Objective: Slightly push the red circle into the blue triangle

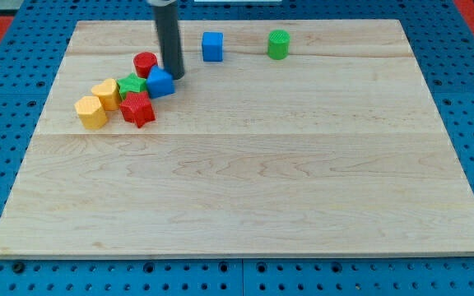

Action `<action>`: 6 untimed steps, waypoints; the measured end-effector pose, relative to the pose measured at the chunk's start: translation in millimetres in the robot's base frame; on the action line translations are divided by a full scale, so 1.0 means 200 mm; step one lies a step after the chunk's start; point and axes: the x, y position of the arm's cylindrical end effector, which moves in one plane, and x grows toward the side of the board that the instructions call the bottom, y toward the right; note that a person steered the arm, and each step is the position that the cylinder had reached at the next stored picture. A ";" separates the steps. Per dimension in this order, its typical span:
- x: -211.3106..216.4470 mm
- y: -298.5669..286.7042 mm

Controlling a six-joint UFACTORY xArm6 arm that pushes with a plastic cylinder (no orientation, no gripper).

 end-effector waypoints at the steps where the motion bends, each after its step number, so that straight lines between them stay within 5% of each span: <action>1: -0.10 0.10; 2: -0.33 -0.03; 4: -0.20 -0.22; 5: -0.22 -0.18; 6: -0.16 0.18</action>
